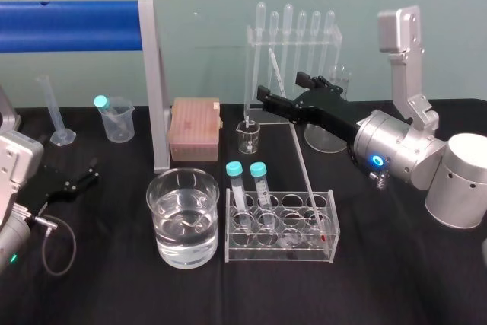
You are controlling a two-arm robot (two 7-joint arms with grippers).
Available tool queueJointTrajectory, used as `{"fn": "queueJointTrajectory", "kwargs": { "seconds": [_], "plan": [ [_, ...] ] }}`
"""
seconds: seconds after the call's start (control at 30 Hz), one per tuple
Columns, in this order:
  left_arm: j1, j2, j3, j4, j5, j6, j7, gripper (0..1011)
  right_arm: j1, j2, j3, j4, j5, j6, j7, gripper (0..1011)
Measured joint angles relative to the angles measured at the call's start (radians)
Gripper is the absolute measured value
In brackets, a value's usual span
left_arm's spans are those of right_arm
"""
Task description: Hold the thermometer with one hand and immerse one end into the beaker, then reinsert it into the test tube rack.
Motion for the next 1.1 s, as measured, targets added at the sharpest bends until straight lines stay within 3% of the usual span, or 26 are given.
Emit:
{"fn": "queueJointTrajectory", "kwargs": {
  "seconds": [0.33,1.1],
  "plan": [
    [0.0,0.0,0.0,0.0,0.0,0.0,0.0,1008,0.006,-0.004,-0.015,0.014,-0.014,0.026,-0.005,1003],
    [0.0,0.0,0.0,0.0,0.0,0.0,0.0,1008,0.007,-0.009,-0.014,0.016,-0.021,0.027,-0.009,1003]
  ]
}}
